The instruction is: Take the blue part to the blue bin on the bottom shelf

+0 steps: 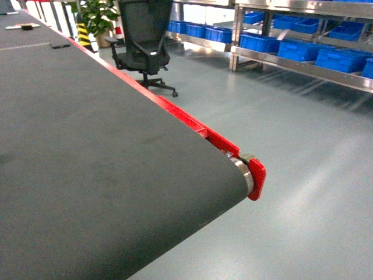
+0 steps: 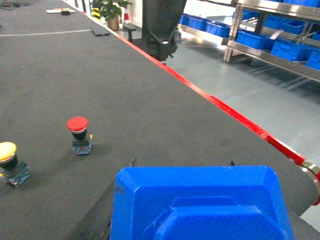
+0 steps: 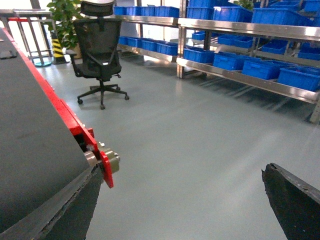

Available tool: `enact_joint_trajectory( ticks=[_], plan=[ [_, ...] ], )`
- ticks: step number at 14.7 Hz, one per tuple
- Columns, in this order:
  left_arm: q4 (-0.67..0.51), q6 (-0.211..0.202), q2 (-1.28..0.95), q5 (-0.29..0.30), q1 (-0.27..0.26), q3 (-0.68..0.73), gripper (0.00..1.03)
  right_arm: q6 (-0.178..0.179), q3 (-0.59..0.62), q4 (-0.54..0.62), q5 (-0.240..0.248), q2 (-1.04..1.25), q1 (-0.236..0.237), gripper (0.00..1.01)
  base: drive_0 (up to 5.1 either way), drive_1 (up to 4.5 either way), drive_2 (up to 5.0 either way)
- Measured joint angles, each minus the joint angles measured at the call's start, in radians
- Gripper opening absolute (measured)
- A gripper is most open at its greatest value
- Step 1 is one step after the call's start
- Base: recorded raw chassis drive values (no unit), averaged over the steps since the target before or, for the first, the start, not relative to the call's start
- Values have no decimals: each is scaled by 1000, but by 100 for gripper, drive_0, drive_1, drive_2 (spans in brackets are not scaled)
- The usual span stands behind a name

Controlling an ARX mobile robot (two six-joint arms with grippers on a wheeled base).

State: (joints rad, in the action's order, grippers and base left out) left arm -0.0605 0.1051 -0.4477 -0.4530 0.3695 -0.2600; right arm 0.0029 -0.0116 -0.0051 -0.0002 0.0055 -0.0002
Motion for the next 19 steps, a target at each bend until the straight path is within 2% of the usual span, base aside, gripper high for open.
enact_joint_trajectory(
  ticks=[19],
  plan=[
    [0,0,0,0,0,0,43,0,0,0,0,0,0,98,-159,-159,-159]
  ],
)
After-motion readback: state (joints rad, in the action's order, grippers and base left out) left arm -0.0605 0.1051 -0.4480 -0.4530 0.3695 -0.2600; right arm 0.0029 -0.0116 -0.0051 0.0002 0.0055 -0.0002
